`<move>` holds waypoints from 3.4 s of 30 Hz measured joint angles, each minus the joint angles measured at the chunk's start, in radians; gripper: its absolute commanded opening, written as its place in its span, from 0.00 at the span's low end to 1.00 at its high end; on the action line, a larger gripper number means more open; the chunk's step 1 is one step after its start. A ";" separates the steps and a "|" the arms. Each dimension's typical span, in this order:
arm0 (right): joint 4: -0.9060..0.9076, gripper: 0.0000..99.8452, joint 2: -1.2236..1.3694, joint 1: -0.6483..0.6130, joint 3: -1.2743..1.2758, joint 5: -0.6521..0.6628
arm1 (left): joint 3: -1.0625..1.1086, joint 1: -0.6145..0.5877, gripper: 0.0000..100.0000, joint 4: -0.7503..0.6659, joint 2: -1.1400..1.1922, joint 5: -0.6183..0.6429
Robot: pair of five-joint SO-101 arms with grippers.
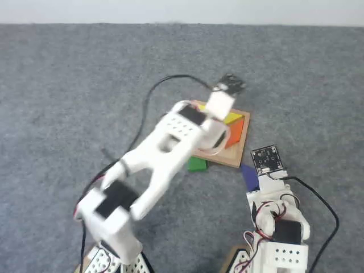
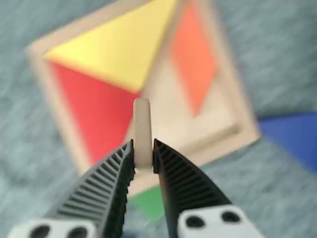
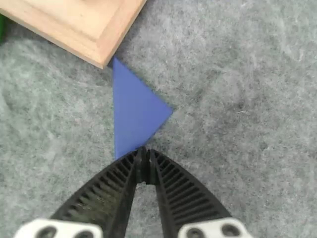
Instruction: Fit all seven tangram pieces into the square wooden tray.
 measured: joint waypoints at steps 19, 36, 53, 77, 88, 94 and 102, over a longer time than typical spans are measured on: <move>0.000 0.01 0.000 -0.002 0.000 0.000 | -0.364 0.038 0.15 -0.011 0.384 0.049; 0.000 0.01 0.000 -0.002 0.000 0.000 | -0.361 0.002 0.15 0.052 0.324 0.014; 0.000 0.01 0.000 -0.002 0.000 0.000 | -0.112 -0.049 0.15 -0.146 0.186 -0.043; 0.000 0.01 0.000 -0.002 0.000 0.000 | 0.064 0.051 0.15 -0.127 0.023 -0.048; 0.000 0.01 0.000 -0.002 0.000 0.000 | 0.092 0.106 0.15 -0.210 0.097 -0.049; 0.000 0.01 0.000 -0.002 0.000 0.000 | -0.058 0.107 0.15 -0.218 0.230 -0.046; 0.000 0.01 0.000 -0.002 0.000 0.000 | -0.183 0.106 0.15 -0.166 0.302 -0.046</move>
